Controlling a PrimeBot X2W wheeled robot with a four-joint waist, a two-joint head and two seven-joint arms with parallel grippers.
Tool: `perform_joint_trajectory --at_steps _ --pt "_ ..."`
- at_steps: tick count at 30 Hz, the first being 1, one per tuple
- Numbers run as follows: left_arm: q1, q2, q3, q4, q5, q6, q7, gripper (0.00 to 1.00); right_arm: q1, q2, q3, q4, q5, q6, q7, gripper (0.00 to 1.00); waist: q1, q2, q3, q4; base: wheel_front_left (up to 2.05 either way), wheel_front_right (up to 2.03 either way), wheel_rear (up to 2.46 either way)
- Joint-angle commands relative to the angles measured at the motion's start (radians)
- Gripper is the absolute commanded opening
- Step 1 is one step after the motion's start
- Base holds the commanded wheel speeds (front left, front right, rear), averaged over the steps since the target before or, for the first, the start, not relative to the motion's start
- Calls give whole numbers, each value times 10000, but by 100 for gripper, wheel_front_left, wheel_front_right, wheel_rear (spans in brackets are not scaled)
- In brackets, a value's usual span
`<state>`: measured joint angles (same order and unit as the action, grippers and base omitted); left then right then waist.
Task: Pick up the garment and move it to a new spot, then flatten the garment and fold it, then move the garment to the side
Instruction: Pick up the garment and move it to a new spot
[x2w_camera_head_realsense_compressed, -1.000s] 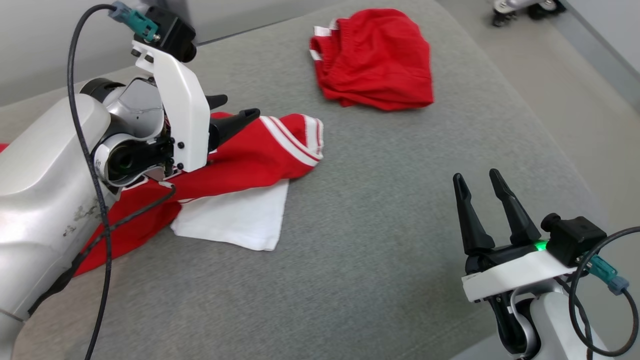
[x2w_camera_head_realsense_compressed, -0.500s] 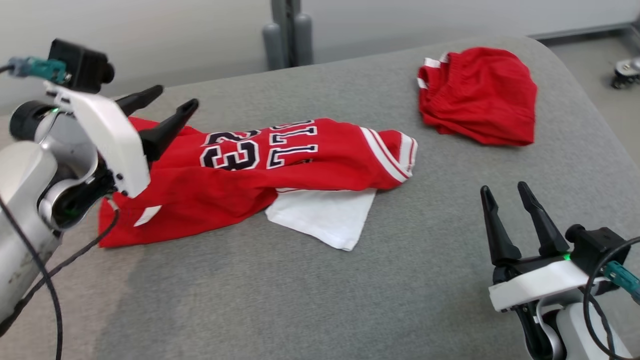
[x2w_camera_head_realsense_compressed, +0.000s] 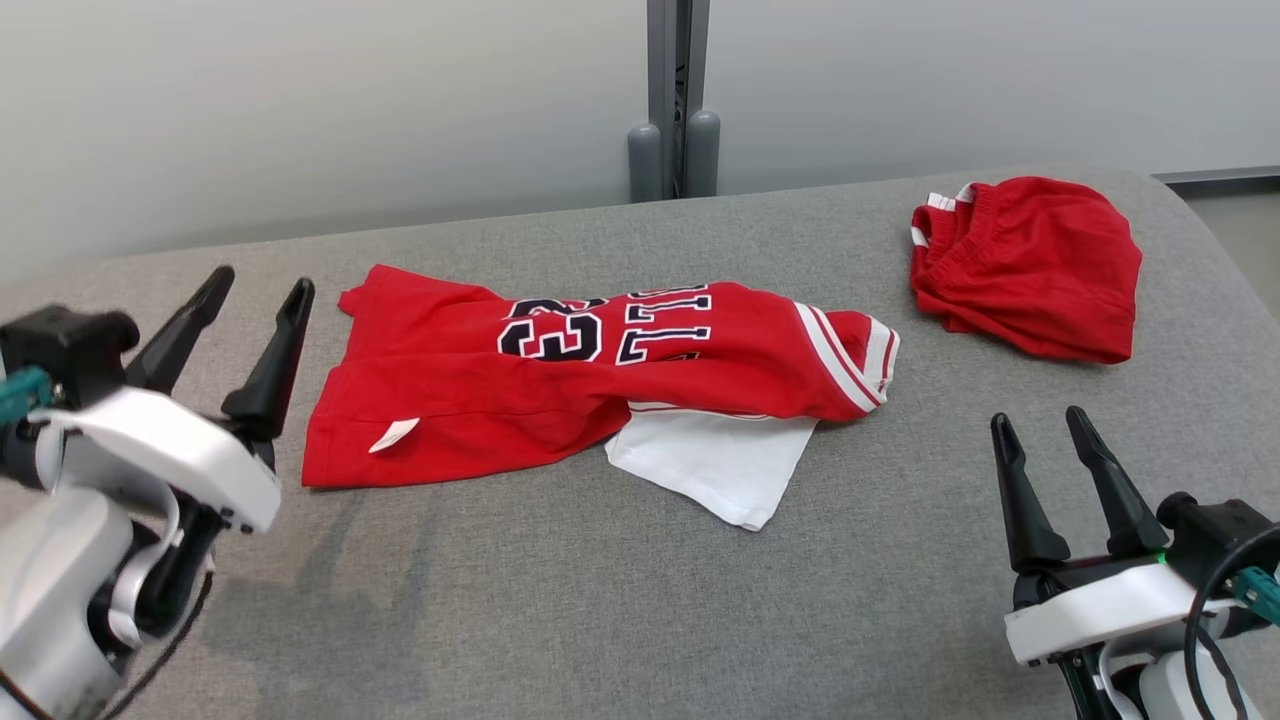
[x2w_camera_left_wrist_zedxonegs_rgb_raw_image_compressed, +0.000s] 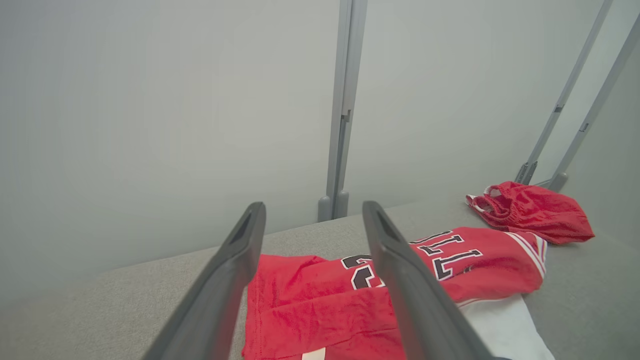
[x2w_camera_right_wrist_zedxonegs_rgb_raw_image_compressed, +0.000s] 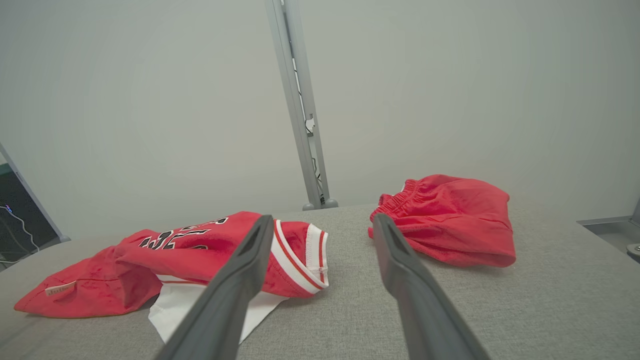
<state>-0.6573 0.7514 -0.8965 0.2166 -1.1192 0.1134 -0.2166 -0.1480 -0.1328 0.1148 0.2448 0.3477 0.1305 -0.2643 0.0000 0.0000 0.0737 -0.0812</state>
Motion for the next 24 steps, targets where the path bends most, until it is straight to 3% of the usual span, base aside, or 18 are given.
perform_joint_trajectory --at_steps 1,6,10,16,18,24 --pt "432 15 224 -209 87 330 -241 100 157 -69 -13 -49 -71 8 2 100 0 0 -79 43 0 0 0" --pt "1970 -284 1618 -1211 902 1436 -488 100 433 -20 -188 -301 -112 8 2 100 0 0 -201 130 0 0 0" --pt "3568 -978 3212 -1868 2027 1752 -487 100 645 18 -292 -513 -191 8 2 100 0 0 -252 208 0 0 0" --pt "5529 -2332 5124 -2431 3802 1482 -491 100 962 89 -296 -683 -244 8 2 100 0 0 -403 223 0 0 0" --pt "6401 -3150 5986 -2674 4404 1164 -492 100 1065 97 -242 -755 -265 8 2 100 0 0 -514 182 0 0 0" --pt "7213 -4156 6843 -2627 5308 531 -491 100 1208 44 -140 -869 -292 8 2 100 0 0 -637 224 0 0 0"
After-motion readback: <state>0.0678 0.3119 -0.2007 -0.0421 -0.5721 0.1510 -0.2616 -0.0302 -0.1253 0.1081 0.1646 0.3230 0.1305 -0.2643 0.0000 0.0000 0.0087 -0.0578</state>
